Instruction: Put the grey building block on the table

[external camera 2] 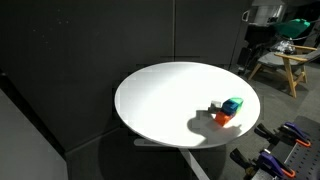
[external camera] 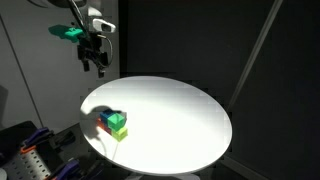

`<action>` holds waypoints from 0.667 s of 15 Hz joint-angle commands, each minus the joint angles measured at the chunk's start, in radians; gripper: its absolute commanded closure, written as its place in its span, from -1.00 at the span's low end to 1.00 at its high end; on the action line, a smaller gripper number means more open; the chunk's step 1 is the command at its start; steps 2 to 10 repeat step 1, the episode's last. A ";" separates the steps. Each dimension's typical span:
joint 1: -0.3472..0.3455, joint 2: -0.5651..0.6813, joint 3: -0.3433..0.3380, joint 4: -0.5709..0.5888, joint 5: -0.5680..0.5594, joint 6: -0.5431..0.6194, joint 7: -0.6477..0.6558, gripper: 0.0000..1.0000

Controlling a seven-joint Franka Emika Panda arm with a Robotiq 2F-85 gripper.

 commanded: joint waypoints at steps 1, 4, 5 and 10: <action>0.003 0.000 -0.002 0.001 -0.001 -0.002 0.001 -1.00; 0.003 0.000 -0.002 0.001 -0.001 -0.002 0.001 -1.00; 0.003 0.000 -0.002 0.001 -0.001 -0.002 0.001 -1.00; 0.003 0.000 -0.002 0.001 -0.001 -0.002 0.001 -1.00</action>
